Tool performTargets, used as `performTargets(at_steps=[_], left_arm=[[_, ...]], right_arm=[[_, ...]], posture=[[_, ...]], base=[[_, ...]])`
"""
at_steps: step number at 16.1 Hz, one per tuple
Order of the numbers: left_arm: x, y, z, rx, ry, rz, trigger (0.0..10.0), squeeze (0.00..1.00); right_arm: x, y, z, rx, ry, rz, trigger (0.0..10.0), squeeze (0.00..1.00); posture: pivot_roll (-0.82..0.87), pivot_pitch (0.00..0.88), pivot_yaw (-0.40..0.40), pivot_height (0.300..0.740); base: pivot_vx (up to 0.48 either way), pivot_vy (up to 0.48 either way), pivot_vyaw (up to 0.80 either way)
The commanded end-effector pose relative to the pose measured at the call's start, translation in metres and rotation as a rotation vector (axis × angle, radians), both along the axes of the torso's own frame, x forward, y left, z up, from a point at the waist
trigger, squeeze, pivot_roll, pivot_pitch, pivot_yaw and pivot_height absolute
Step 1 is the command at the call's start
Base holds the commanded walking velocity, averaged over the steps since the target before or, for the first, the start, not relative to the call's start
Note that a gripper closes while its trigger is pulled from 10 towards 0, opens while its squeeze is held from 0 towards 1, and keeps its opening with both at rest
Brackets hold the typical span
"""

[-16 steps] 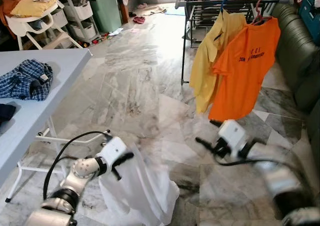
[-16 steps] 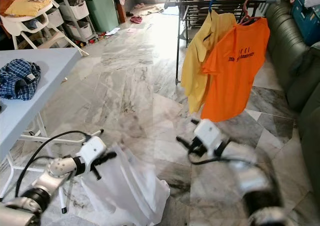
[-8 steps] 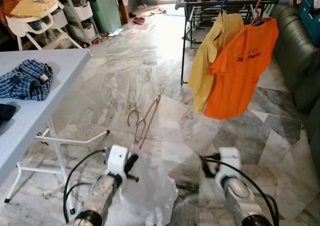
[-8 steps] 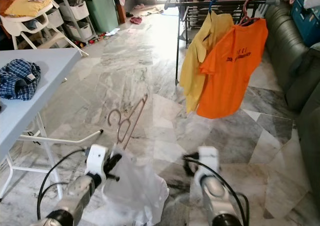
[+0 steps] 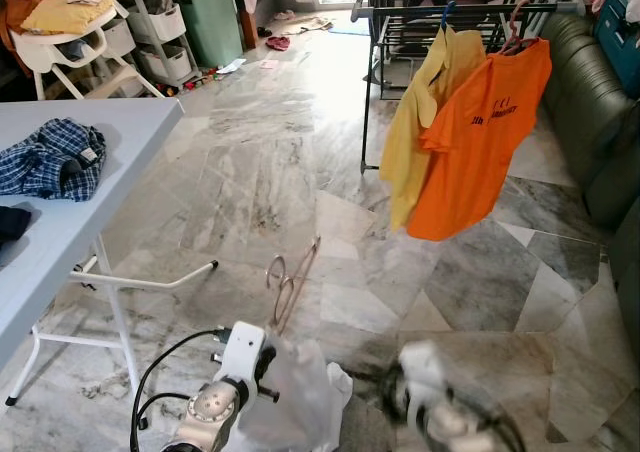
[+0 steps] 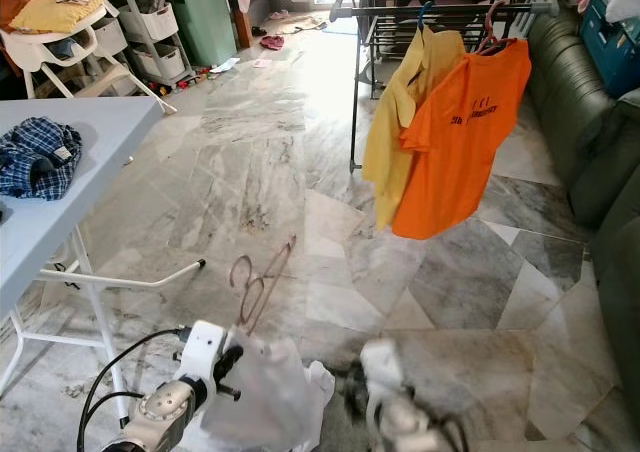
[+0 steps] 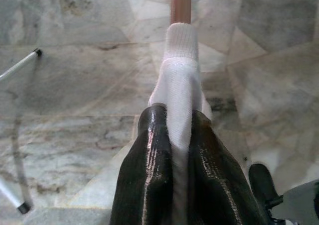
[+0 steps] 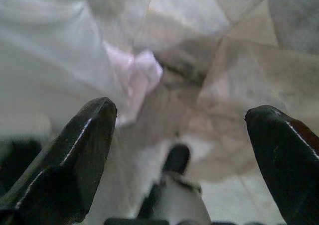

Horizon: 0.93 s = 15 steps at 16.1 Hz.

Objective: Hang hanger

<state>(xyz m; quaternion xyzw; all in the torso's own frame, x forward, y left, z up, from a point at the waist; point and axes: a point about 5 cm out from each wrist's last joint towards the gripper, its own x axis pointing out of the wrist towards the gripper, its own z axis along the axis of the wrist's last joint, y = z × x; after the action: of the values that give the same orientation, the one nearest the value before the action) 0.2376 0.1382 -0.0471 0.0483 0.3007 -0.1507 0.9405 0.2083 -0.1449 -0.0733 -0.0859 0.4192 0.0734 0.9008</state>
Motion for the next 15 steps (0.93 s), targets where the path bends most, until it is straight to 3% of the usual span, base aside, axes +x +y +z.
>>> performTargets(at_steps=[1,2,3,8,9,10,12,15], left_arm=[[0.003,0.007,0.002,0.013,-0.009,0.034,0.0,0.00],[0.005,0.007,0.003,0.005,-0.017,0.044,0.0,0.00],[0.005,0.007,0.004,0.003,-0.018,0.045,1.4,0.00],[-0.002,0.021,-0.004,0.070,0.045,0.104,4.7,0.00],[-0.006,0.023,-0.007,0.070,0.066,0.119,6.0,0.00],[-0.008,0.024,-0.009,0.066,0.084,0.137,10.0,0.00],[-0.012,0.028,-0.013,0.037,0.129,0.226,10.0,0.00],[-0.014,0.032,-0.014,0.059,0.136,0.240,10.0,0.00]], right_arm=[[0.006,-0.001,0.004,-0.040,-0.047,0.042,10.0,0.00],[0.007,-0.001,0.005,-0.033,-0.064,0.028,10.0,0.00],[0.007,-0.001,0.005,-0.030,-0.067,0.022,10.0,0.00],[0.003,-0.016,0.003,-0.010,-0.039,-0.020,10.0,0.00],[0.004,-0.016,0.004,-0.028,-0.047,0.000,10.0,0.00],[0.005,-0.016,0.005,-0.033,-0.051,0.001,10.0,0.00],[0.012,-0.015,0.008,-0.036,-0.069,-0.001,10.0,0.00],[0.017,-0.016,0.011,-0.039,-0.071,-0.001,10.0,0.00]], posture=[[-0.15,0.000,0.085,0.740],[-0.15,0.000,0.086,0.740],[-0.14,0.000,0.085,0.740],[-0.14,0.000,0.084,0.740],[-0.14,0.000,0.084,0.740],[-0.14,0.000,0.081,0.740],[-0.13,0.000,0.067,0.740],[-0.10,0.000,0.027,0.740]], base=[[0.000,0.000,0.00],[0.000,0.000,0.00],[0.000,0.000,0.00],[0.000,0.000,0.00],[0.000,0.000,0.00],[0.000,0.000,0.00],[0.000,0.000,0.00],[0.000,0.000,0.00]])
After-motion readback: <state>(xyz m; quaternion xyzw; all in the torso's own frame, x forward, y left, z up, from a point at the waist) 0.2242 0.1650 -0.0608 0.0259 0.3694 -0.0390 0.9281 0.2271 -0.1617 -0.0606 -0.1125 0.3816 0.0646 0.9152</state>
